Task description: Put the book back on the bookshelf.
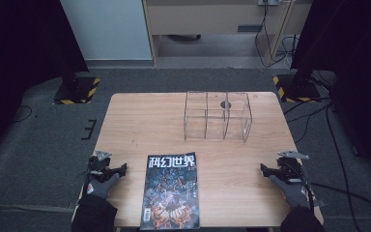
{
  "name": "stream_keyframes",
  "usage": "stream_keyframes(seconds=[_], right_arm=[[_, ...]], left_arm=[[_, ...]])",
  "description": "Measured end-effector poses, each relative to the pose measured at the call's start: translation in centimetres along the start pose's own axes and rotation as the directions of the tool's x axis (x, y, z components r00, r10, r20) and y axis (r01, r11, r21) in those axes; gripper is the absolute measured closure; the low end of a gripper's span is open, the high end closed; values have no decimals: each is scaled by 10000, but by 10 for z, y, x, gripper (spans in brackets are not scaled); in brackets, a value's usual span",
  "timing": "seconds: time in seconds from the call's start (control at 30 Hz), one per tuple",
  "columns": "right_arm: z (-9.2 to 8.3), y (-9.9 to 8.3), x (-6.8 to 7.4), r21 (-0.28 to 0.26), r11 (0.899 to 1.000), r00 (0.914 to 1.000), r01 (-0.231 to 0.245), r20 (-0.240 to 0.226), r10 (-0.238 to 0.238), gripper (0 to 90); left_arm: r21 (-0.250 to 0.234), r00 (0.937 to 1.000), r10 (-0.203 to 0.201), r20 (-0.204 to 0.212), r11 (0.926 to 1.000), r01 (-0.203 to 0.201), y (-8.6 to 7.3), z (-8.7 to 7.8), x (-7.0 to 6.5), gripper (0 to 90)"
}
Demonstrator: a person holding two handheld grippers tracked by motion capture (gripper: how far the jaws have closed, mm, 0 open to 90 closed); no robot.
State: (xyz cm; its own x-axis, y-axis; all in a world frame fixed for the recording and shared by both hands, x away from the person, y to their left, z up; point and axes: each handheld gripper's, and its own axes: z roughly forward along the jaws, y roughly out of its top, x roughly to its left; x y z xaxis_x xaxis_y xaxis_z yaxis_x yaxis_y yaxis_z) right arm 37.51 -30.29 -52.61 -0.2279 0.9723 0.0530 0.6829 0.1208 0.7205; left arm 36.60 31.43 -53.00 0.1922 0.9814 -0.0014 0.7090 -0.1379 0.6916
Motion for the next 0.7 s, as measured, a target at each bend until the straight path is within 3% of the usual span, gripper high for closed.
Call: stream_keyframes(seconds=[0.03,0.07,0.23,0.27,0.3,0.33,0.53,0.57,0.7], right_arm=[[0,0,0,0,10000,10000,0,0,0,124],[-6,3,0,-316,9988,9989,-366,-299,357,130],[-15,8,2,-966,9943,9981,-457,-459,414,146],[-18,10,4,-1133,9926,9977,-426,-563,364,146],[-18,10,4,-1133,9926,9977,-426,-563,364,146],[-19,11,7,-1216,9922,9980,-272,-602,199,146],[-21,16,16,-1396,9902,9967,-55,-806,-59,147],[-22,18,19,-1425,9898,9946,-49,-1036,-100,149],[-24,22,26,-1595,9872,9915,78,-1271,-283,153]], left_arm=[[0,10000,0,0,10000,0,0,0,0,189],[-49,9999,-108,95,9999,108,0,-2,0,200],[-199,9977,-534,414,9983,542,1,-5,-2,160],[-336,9939,-903,640,9951,926,2,-7,-2,156],[-336,9939,-903,640,9951,926,2,-7,-2,170],[-395,9890,-1203,865,9915,1241,2,-10,-2,181],[-446,9853,-1354,1039,9891,1406,1,-15,-4,210],[-559,9845,-1359,1109,9882,1427,1,-18,-5,210],[-697,9873,-1180,1061,9896,1257,2,-21,-10,207]])
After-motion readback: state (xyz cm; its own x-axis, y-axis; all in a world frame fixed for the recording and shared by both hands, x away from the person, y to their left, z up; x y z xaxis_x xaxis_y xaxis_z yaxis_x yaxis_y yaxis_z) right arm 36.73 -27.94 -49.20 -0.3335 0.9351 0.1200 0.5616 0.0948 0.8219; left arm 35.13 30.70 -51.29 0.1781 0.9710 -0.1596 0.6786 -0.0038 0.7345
